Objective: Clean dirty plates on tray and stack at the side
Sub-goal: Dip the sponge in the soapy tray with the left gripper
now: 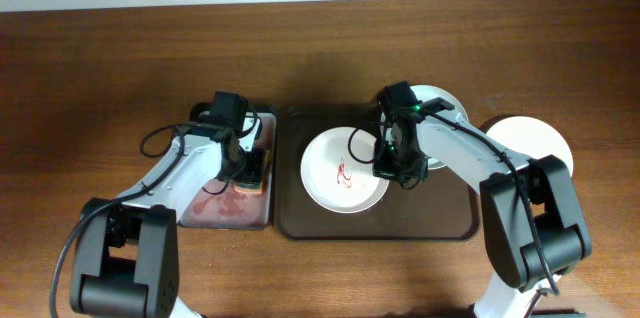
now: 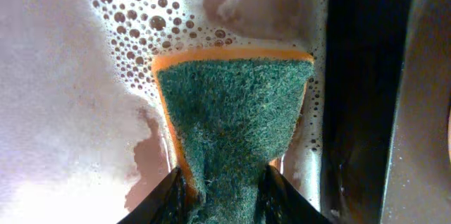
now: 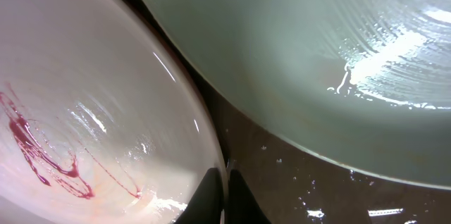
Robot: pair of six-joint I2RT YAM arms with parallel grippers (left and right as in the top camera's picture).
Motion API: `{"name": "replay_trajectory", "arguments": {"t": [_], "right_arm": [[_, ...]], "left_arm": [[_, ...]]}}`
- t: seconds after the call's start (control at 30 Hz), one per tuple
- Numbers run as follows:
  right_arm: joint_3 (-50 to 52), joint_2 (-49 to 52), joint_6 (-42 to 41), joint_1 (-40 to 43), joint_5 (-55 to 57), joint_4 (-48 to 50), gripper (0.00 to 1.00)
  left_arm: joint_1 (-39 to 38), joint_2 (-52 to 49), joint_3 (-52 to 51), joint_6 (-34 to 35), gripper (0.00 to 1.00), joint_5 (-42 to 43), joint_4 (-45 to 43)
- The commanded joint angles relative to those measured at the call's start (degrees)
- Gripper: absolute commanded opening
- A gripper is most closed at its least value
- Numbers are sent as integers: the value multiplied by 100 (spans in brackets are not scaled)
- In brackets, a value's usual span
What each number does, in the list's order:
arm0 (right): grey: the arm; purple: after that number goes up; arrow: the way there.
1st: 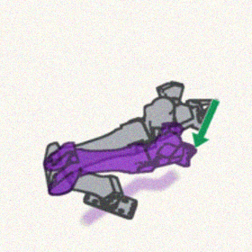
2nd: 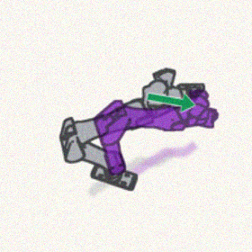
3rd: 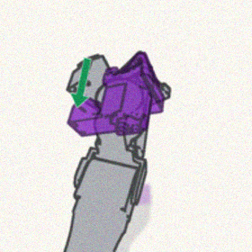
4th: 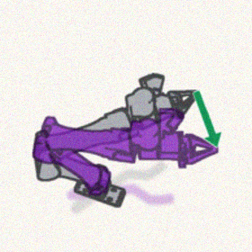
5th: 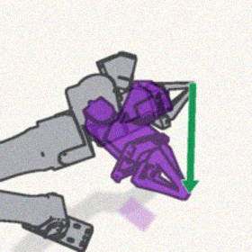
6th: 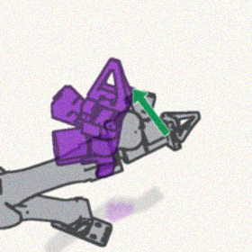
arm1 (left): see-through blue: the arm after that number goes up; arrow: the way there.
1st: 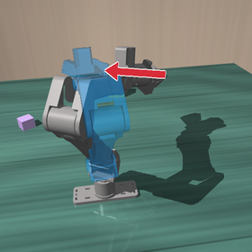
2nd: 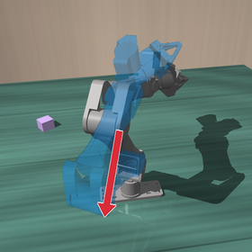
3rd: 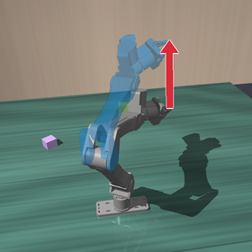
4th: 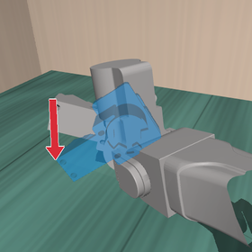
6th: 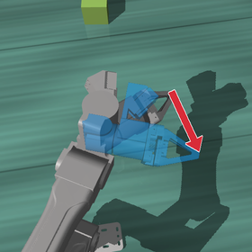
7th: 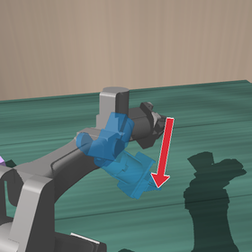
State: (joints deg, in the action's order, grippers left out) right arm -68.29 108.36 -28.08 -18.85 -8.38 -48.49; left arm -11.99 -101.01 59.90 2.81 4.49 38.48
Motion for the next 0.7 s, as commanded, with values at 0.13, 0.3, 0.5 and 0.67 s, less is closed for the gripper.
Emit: {"name": "replay_trajectory", "arguments": {"t": [0.13,0.3,0.5,0.67], "right_arm": [[87,-118,37,11,284,-63,4],[87,-118,37,11,284,-72,4],[87,-118,37,11,284,-83,4],[87,-118,37,11,284,-90,4]], "left_arm": [[-28,170,79,81,38,66,-223],[-317,157,50,81,36,-7,-332],[-326,122,-212,85,0,-240,-415],[-317,339,-199,426,0,-752,-396]]}}
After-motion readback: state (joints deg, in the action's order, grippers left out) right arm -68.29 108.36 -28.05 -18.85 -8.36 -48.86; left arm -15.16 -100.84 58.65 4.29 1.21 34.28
